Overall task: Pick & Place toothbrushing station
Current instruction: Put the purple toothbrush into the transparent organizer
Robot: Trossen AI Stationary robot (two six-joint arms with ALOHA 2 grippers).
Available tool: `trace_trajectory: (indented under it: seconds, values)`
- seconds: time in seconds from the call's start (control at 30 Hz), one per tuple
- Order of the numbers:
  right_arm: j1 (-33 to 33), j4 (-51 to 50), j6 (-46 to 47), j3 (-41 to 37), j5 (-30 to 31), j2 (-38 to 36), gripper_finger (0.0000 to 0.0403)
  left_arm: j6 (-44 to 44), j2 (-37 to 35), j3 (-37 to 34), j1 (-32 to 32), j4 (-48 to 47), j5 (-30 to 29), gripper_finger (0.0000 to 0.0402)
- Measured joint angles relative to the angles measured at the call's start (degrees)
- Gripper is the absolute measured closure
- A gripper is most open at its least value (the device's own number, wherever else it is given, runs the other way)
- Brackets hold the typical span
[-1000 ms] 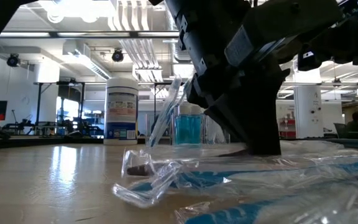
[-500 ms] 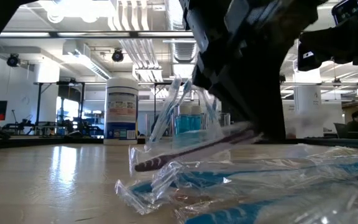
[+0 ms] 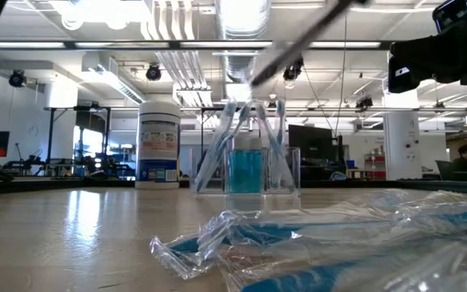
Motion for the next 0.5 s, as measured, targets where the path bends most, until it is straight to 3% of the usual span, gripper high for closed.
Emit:
trace_trajectory:
  seconds: [0.1, 0.2, 0.37, 0.5]
  values:
    - [0.02, 0.01, 0.0, 0.0, -0.02, 0.0, 0.0394, 4.32, -8.33, -8.74, 0.85, 7.1, -4.06, 0.0381]
    - [0.02, 0.04, 0.04, 0.0, -0.01, 0.05, 0.0394, 6.28, -18.52, -21.8, 1.9, 18.26, -7.71, 0.0381]
    - [0.02, 0.1, 0.02, 0.0, 0.0, -0.02, 0.0394, 4.92, -34.83, -49.4, 6.0, 47.49, -9.32, 0.0381]
    - [0.02, 0.26, -0.2, 0.0, 0.02, -0.02, 0.0394, -1.39, -42.88, -69.0, 10.27, 68.02, -13.26, 0.0381]
